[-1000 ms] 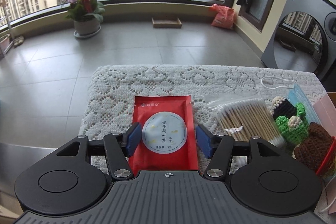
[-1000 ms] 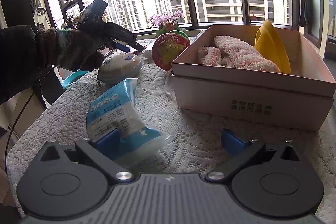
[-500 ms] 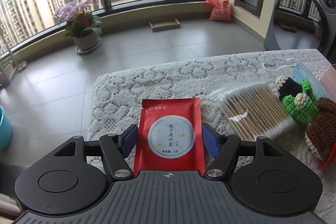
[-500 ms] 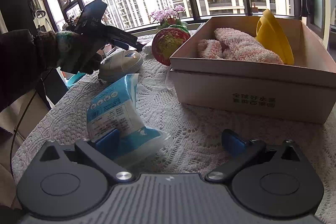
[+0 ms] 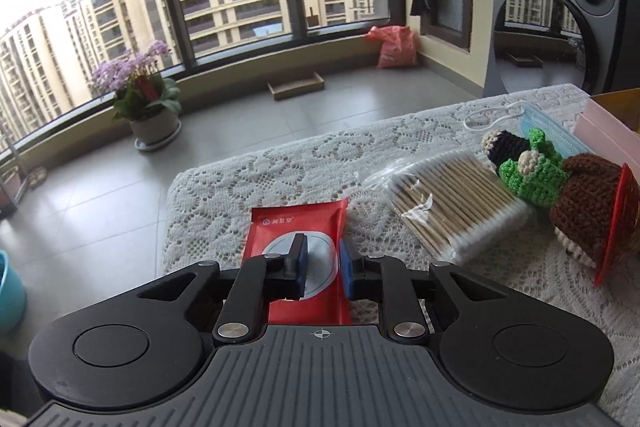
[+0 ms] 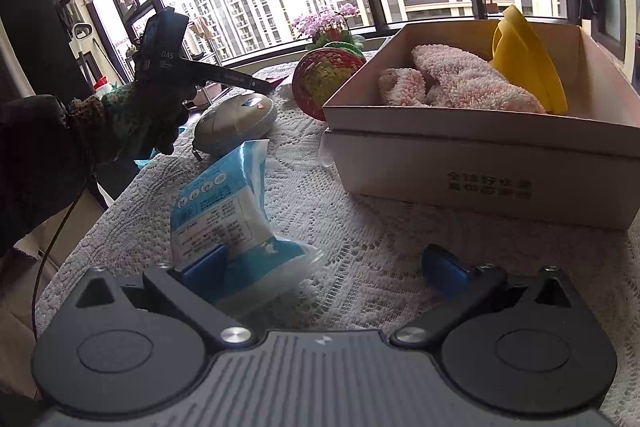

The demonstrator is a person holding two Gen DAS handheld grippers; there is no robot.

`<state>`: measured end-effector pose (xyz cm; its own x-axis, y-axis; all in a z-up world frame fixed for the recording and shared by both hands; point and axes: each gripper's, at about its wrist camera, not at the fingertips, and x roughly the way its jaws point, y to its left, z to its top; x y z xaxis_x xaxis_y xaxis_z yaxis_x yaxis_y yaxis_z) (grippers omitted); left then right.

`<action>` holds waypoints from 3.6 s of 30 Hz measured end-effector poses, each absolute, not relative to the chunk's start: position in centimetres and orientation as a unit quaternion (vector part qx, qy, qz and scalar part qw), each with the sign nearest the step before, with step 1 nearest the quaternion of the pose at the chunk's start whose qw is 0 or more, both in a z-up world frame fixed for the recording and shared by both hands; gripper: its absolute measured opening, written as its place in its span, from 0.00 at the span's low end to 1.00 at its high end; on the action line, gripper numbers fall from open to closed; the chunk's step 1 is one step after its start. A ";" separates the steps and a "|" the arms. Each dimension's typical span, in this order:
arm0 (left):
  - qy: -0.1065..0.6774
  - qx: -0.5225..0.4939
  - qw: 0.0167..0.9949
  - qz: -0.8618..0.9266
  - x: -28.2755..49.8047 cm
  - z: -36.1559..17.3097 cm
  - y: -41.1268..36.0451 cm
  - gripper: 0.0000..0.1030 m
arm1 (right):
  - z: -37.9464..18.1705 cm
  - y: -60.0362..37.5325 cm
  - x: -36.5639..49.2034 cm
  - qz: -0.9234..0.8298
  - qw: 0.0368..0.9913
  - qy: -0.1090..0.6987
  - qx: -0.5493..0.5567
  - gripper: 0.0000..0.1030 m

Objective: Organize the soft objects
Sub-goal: 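Lift the red tea packet with the left gripper while the right carries the blue packet, then lower the tea packet into the box with the left while right drops the blue packet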

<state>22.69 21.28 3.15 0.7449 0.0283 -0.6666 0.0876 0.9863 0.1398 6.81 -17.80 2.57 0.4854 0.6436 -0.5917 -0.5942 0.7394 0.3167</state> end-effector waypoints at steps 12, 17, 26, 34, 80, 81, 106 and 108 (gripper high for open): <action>0.413 0.010 0.910 -0.040 22.9 3.7 23.9 0.54 | 2.6 -17.2 6.5 0.356 0.864 0.356 0.019 1.00; 0.414 0.002 0.905 -0.099 23.0 3.0 22.9 0.88 | 2.6 -17.2 6.5 0.357 0.864 0.355 0.019 1.00; 0.423 0.066 0.900 -0.083 23.9 2.7 23.8 0.83 | 2.5 -17.3 6.5 0.357 0.864 0.355 0.018 1.00; 0.406 0.042 0.909 -0.085 25.2 2.1 23.7 0.90 | 2.5 -17.3 6.5 0.358 0.864 0.355 0.019 1.00; 0.344 -0.089 0.924 -0.138 -6.5 5.4 12.1 0.55 | 8.4 -13.5 1.3 0.412 0.852 0.303 -0.113 0.52; 0.340 -0.086 0.924 -0.150 -6.4 5.7 11.3 0.55 | 9.0 -15.5 0.4 0.404 0.860 0.294 -0.104 0.52; 0.326 -0.093 0.932 -0.126 19.2 7.1 -2.3 0.68 | 9.5 -30.4 4.7 0.222 0.943 0.246 0.022 0.52; 0.305 -0.104 0.937 -0.132 18.2 8.1 -1.2 0.68 | 10.2 -29.9 7.7 0.225 0.943 0.243 0.042 0.52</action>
<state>18.17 -1.23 8.07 0.7789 -0.3117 -0.5442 0.1847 0.9433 -0.2759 7.69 -29.87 10.19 0.7808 0.4441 -0.4395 -0.4028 0.8955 0.1892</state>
